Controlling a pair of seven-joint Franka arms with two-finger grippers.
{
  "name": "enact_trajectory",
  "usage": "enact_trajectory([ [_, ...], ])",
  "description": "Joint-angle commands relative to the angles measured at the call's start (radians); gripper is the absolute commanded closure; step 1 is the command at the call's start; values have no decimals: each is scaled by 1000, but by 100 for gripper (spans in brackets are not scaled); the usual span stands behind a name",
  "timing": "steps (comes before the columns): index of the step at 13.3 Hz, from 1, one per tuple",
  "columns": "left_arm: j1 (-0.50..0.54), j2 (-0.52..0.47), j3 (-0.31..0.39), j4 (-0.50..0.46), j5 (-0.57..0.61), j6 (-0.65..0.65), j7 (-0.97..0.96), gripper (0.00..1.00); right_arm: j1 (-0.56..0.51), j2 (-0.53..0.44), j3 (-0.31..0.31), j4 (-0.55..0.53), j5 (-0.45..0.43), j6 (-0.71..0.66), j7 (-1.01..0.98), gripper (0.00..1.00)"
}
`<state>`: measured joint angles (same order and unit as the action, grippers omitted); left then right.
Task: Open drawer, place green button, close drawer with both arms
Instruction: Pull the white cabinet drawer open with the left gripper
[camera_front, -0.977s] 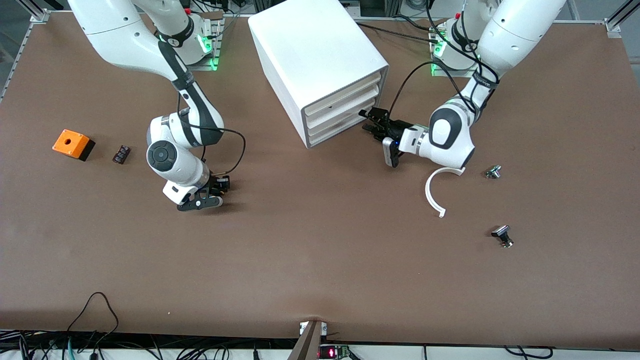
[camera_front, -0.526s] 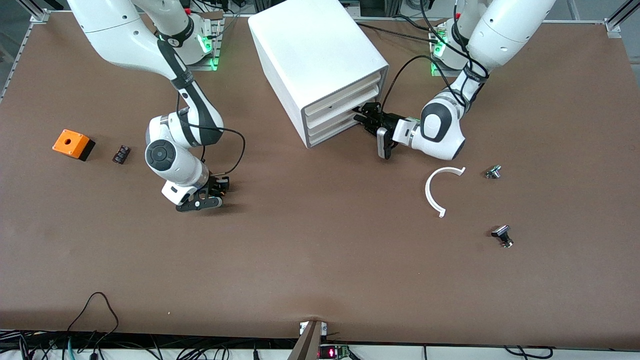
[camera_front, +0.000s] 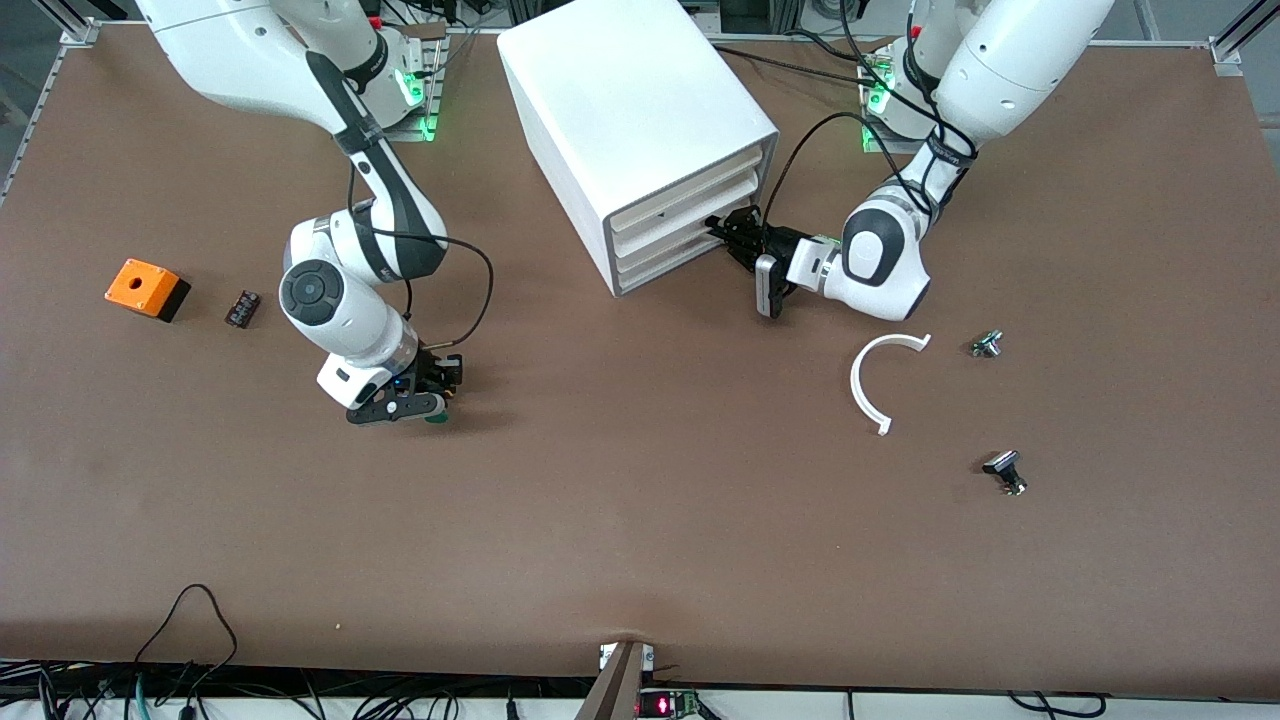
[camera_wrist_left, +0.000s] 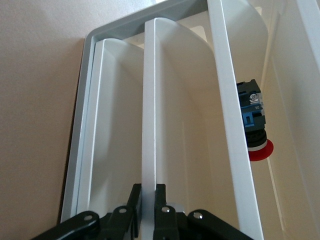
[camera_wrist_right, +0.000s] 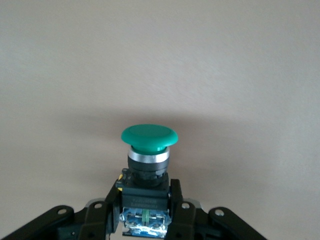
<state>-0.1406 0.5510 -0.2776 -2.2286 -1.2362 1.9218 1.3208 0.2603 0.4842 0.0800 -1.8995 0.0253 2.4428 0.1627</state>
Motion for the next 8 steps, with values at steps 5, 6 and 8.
enact_trajectory([
  [5,53,13,29,58,10,14,37,100,5,-9,52,247,13,-220,90,100],
  [6,53,21,52,94,58,13,31,100,4,-9,52,276,13,-247,89,100],
  [8,71,35,70,142,107,0,-8,100,13,-7,52,342,15,-304,92,100],
])
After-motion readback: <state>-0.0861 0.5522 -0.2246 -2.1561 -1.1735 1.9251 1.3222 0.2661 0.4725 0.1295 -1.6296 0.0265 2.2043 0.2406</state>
